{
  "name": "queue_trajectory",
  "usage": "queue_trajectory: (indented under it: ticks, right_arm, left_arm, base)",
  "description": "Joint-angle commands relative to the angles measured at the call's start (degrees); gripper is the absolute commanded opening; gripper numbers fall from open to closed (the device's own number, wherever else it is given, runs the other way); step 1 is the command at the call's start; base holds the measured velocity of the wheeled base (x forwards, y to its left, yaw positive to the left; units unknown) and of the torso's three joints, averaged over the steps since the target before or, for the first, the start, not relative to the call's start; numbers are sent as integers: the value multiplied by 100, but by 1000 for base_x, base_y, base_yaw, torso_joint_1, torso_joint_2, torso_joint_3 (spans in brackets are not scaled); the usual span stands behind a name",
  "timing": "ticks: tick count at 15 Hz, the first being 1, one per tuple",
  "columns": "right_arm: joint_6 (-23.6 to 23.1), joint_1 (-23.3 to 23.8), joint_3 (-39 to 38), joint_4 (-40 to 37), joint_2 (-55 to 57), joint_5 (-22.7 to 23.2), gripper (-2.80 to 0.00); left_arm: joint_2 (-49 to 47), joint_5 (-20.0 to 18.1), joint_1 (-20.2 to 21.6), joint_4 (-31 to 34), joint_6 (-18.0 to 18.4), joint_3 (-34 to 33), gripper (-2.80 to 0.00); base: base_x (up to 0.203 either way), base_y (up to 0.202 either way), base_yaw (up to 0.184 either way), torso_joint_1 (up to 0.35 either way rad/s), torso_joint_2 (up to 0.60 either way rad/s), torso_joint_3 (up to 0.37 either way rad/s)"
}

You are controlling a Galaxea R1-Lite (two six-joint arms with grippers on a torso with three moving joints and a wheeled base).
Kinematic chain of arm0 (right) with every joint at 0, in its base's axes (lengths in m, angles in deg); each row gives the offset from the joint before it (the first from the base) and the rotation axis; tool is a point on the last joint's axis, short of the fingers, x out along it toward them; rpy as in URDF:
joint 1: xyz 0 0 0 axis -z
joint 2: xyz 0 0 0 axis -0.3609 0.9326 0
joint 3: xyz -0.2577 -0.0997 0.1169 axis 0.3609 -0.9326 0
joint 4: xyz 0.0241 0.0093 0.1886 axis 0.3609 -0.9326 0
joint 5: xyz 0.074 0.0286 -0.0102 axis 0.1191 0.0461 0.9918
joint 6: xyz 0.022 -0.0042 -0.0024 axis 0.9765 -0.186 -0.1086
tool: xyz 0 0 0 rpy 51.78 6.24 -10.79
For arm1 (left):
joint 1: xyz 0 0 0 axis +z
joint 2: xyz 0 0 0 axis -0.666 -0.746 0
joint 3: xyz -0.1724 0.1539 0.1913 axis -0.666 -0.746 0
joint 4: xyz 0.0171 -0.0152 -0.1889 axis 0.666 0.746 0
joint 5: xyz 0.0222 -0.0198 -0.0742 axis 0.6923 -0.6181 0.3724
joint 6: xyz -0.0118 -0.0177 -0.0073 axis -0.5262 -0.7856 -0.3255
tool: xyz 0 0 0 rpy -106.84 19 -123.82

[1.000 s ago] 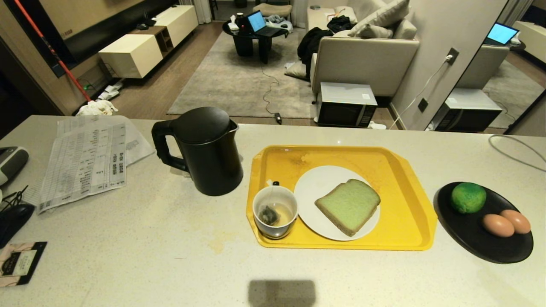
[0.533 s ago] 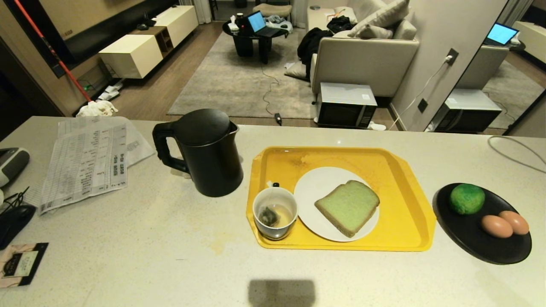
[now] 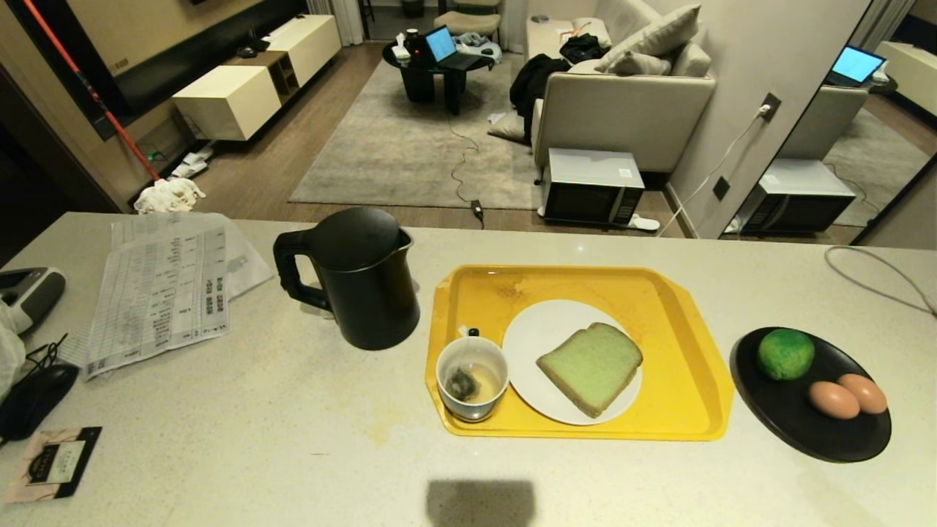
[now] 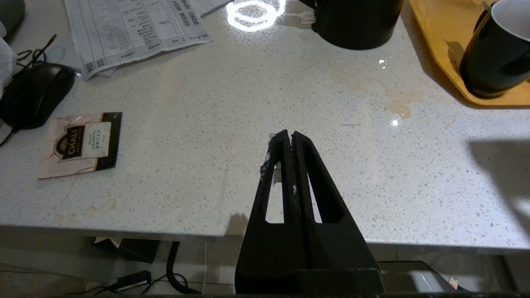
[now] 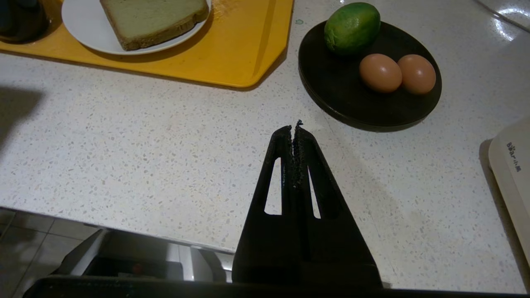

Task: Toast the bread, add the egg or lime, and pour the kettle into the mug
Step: Pick up the egg

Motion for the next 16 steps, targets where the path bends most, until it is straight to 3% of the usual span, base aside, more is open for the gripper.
queue_trajectory:
  ticks: [1,16]
  right_arm:
    - [-6,-1,1,-5,9,2,-280]
    - [14,-1,1,-5,5,2,-280]
  left_arm:
    - [1,2,1,2,1,0,-280]
    - [1,2,1,2,1,0,-280]
  base:
    - [0,0,0,162,-323,-141]
    - [0,0,0,104,-185,-88]
